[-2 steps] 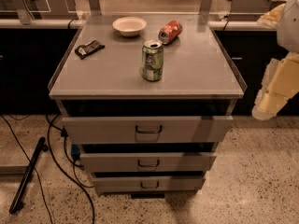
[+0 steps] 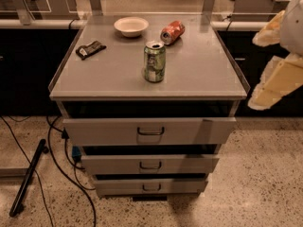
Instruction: Open middle drawer
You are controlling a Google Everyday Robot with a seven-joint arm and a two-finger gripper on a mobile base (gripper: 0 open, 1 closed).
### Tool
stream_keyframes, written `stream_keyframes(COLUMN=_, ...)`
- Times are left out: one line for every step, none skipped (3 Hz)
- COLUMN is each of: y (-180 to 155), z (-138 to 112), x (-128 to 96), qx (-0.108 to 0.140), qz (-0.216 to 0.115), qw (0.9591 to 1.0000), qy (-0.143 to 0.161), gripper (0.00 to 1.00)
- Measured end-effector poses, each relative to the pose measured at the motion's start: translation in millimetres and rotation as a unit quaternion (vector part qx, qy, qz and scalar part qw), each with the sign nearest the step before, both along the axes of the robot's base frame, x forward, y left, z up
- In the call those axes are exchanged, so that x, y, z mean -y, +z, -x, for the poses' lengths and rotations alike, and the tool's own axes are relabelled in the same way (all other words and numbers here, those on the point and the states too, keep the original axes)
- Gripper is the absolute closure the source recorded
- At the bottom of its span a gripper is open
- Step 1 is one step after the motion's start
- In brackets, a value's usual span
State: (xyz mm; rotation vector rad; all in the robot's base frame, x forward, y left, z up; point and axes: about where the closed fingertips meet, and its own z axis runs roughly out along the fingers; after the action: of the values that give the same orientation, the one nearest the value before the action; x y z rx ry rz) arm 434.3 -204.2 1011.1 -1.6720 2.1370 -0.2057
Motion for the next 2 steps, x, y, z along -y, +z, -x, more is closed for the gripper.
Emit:
stream_keyframes(y=-8.2, z=3.4, x=-5.0, qx=0.005, qz=0.0, qw=1.0, qy=0.0, gripper=0.5)
stream_keyframes(y=-34.7, z=6.5, x=-18.5, qx=0.007, qz=-0.004, qw=1.0, qy=0.002, gripper=0.74)
